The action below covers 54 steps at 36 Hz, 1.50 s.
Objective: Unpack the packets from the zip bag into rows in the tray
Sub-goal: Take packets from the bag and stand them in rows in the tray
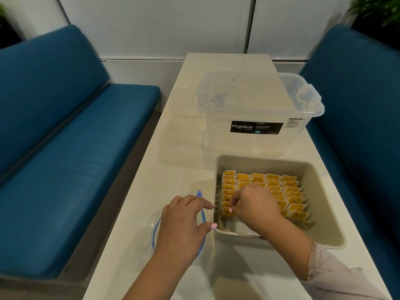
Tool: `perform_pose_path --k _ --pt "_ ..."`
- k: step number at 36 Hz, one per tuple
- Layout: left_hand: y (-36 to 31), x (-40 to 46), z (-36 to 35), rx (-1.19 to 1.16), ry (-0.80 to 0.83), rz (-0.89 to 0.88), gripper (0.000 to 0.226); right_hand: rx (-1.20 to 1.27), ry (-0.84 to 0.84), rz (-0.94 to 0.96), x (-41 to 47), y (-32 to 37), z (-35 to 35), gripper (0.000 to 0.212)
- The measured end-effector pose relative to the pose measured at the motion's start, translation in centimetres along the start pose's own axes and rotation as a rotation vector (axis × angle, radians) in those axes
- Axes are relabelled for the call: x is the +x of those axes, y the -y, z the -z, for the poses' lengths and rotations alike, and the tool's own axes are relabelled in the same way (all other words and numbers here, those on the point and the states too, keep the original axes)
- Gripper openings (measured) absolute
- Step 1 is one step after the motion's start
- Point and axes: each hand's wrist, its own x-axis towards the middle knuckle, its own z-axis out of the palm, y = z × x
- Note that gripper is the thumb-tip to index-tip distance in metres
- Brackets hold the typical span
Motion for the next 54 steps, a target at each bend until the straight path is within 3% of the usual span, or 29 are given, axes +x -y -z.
perform_pose_path --k 8,10,17,26,32,38,43,54 --pt "-0.1 0.0 0.2 -0.018 -0.010 0.026 0.031 0.026 0.006 -0.014 0.0 -0.1 0.2 0.013" --pt "0.3 0.0 0.5 -0.057 -0.076 -0.001 0.027 0.037 0.007 -0.011 -0.1 -0.1 0.5 0.016" --pt "3.5 -0.2 2.3 -0.019 -0.353 0.008 0.042 0.084 -0.030 0.010 -0.5 0.3 1.6 0.017" --pt "4.7 -2.0 3.5 -0.065 -0.086 0.285 0.050 0.183 -0.055 0.148 -1.3 3.5 2.4 0.018" --pt "5.6 -2.0 2.7 -0.077 -0.097 0.299 0.045 0.173 0.050 0.269 -2.3 7.3 1.3 0.021" --pt "5.7 -1.9 2.6 -0.095 -0.105 0.304 0.044 -0.166 0.203 0.449 -2.1 10.5 -1.9 0.030" --pt "6.0 -2.0 2.5 -0.069 -0.106 0.298 0.045 -0.205 0.223 0.443 -1.5 12.1 -3.9 0.025" --pt "6.5 -2.4 2.3 -0.030 -0.078 0.306 0.047 -0.340 0.353 0.403 0.5 13.0 -4.8 0.038"
